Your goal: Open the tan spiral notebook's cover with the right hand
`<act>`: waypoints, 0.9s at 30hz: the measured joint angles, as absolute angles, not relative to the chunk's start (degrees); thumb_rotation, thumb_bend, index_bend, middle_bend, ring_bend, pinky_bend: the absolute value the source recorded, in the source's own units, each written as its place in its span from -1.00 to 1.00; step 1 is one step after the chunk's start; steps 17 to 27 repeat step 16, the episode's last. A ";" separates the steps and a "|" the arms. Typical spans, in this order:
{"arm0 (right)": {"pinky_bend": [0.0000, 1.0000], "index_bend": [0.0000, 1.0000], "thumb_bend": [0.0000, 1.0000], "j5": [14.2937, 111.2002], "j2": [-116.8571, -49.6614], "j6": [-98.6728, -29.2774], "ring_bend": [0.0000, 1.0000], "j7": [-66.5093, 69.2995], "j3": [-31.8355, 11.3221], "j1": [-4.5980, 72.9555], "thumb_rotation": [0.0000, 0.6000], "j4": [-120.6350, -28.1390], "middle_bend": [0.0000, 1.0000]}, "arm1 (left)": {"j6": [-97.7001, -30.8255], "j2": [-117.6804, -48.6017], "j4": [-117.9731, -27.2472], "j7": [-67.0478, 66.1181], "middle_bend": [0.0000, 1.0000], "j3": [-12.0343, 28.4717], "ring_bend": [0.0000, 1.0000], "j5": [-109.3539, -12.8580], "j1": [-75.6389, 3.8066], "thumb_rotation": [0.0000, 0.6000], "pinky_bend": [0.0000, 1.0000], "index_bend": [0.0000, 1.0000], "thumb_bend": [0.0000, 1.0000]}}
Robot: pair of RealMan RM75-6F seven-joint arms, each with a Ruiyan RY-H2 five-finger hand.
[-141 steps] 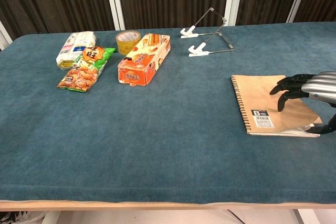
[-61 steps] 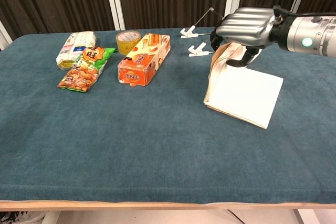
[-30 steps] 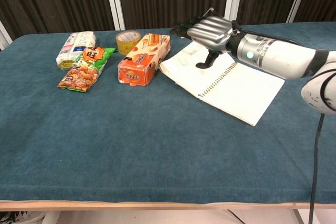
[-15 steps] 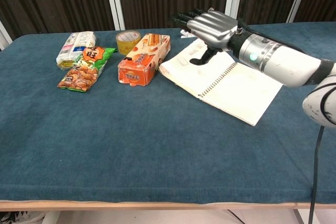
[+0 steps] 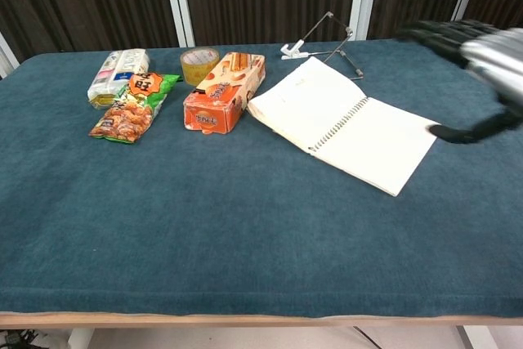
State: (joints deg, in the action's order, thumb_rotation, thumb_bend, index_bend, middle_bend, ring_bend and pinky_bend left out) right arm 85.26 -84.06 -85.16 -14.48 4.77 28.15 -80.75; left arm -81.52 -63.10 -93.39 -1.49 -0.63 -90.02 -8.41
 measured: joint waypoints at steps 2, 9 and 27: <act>-0.97 -1.00 -0.58 83.35 -78.86 -86.41 -1.00 -17.19 5.78 22.52 1.00 -87.17 -1.00 | -82.23 -63.54 -93.26 -2.09 -0.44 -0.48 -0.50 -90.14 -8.24 1.00 -0.06 -0.57 -0.36; -0.94 -1.00 -0.58 79.35 -75.80 -90.31 -1.00 -17.63 5.60 15.04 1.00 -89.04 -1.00 | -84.54 -65.18 -92.17 -3.90 -0.45 0.12 -0.51 -90.68 -7.56 1.00 -0.07 -0.57 -0.36; -0.93 -1.00 -0.58 78.47 -76.21 -90.86 -1.00 -16.89 3.75 11.36 1.00 -85.06 -1.00 | -84.28 -64.91 -92.41 -3.68 -0.44 0.40 -0.51 -89.45 -7.35 1.00 -0.07 -0.57 -0.36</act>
